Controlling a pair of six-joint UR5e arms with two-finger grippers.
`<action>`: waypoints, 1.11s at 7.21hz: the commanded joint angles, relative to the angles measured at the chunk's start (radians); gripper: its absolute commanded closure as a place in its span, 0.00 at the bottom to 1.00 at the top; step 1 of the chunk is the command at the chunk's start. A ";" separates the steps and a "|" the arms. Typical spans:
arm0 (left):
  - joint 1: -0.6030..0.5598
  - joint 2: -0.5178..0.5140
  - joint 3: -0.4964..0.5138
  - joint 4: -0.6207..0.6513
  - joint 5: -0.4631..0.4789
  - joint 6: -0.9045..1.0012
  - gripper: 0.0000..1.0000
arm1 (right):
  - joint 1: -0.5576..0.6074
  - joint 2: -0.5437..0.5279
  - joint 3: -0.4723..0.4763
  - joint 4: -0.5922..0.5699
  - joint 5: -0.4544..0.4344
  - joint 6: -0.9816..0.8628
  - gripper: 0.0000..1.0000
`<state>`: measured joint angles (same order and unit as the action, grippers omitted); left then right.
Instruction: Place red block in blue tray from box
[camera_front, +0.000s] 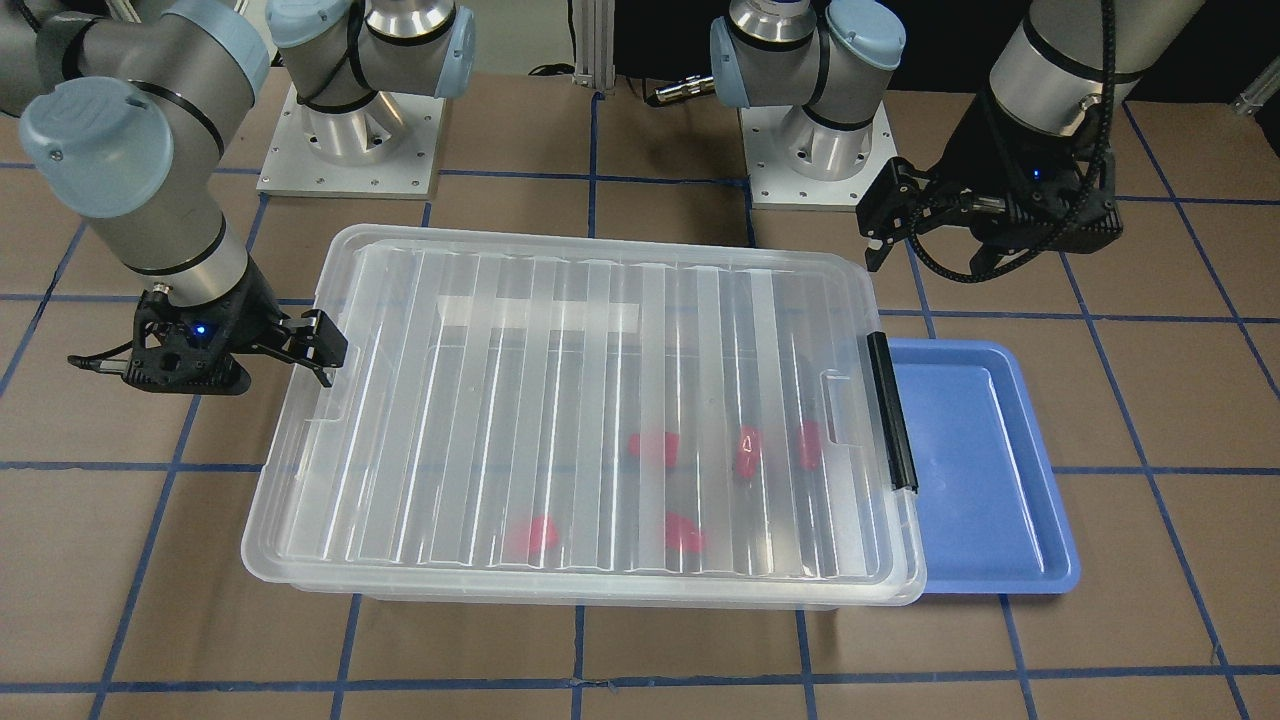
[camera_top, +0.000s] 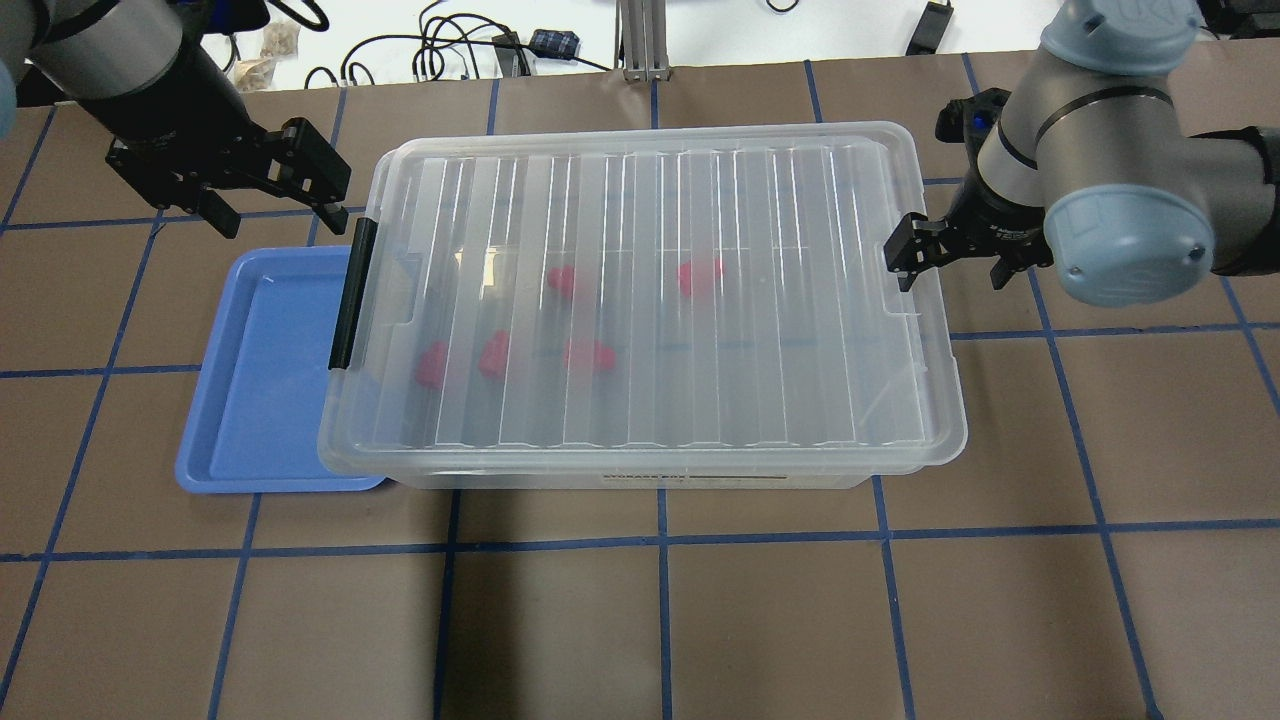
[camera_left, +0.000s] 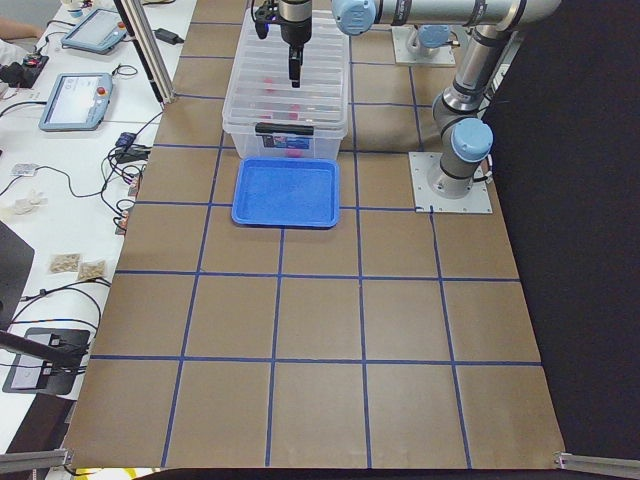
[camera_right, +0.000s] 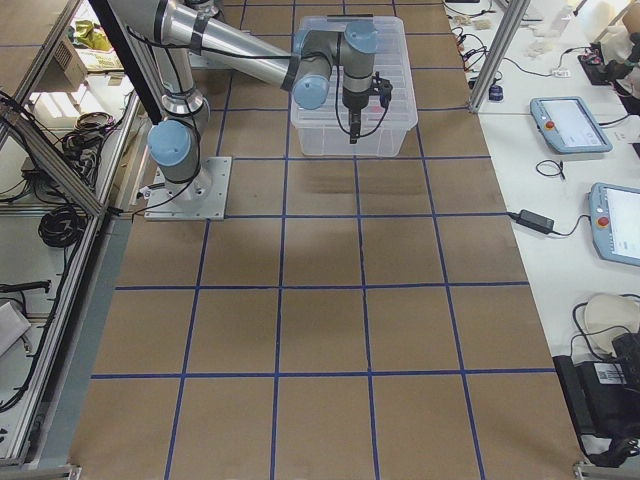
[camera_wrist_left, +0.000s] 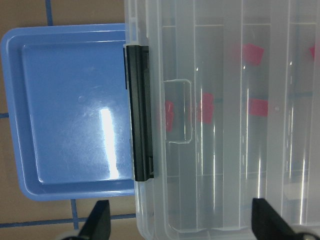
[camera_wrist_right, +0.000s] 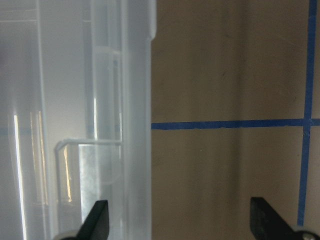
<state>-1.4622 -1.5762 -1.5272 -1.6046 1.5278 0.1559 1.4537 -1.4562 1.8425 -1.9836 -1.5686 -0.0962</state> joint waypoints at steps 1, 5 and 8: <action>0.003 -0.002 -0.005 0.000 0.000 -0.001 0.00 | -0.033 0.000 0.003 -0.009 -0.002 -0.031 0.00; 0.023 0.001 0.004 0.002 0.027 0.005 0.00 | -0.096 0.000 0.003 -0.012 -0.004 -0.140 0.00; 0.016 -0.024 -0.017 0.012 0.072 -0.013 0.00 | -0.173 0.000 0.004 -0.011 -0.002 -0.227 0.00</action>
<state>-1.4436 -1.5883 -1.5369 -1.5979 1.5740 0.1482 1.3097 -1.4557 1.8462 -1.9942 -1.5709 -0.2854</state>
